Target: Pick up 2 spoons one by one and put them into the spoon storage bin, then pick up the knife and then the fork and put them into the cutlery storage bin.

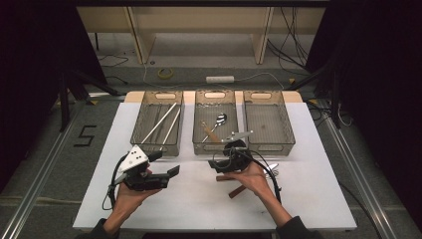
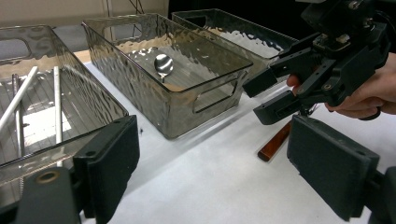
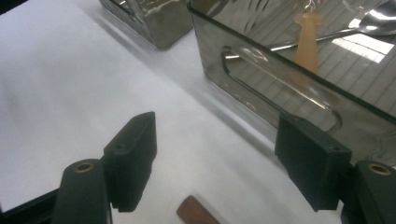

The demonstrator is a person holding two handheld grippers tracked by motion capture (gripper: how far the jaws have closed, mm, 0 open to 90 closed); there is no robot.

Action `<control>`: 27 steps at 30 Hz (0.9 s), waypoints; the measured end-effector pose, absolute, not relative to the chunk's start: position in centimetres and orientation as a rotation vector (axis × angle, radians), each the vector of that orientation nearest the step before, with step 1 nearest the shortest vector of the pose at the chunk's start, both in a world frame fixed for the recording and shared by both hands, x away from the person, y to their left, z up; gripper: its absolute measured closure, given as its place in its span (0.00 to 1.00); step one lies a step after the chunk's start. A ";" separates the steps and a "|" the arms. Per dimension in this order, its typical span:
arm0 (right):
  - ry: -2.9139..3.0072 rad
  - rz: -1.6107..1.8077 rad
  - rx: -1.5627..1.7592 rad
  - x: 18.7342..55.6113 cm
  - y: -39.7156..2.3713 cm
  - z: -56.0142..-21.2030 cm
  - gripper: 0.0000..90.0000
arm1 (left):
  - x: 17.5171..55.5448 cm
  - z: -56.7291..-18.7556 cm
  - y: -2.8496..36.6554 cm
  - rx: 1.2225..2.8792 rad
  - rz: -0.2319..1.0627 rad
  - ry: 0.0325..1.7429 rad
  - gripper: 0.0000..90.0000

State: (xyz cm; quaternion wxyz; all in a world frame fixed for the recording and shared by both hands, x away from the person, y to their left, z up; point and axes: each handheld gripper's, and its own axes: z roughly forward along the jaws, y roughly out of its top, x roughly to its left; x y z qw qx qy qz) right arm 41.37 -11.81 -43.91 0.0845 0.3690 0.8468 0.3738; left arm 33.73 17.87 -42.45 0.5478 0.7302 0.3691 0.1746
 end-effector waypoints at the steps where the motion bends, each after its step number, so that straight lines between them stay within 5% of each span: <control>1: 2.526 1.111 1.105 41.3 -11.8 -44.0 0.34 | 33.7 -42.5 17.9 1.731 0.415 0.873 0.18; 4: 2.535 1.094 1.104 41.3 -11.8 -44.1 0.39 | 33.7 -42.5 17.9 1.732 0.418 0.873 0.18; 11: 2.571 1.047 1.100 41.4 -11.8 -44.7 0.72 | 33.7 -42.5 17.9 1.732 0.419 0.878 0.18; 17: 2.585 0.972 1.089 41.3 -11.4 -45.5 0.89 | 33.5 -42.4 18.0 1.732 0.422 0.873 0.18; 27: 2.629 0.865 1.085 40.8 -10.9 -46.7 1.00 | 33.3 -42.3 17.8 1.737 0.427 0.865 0.18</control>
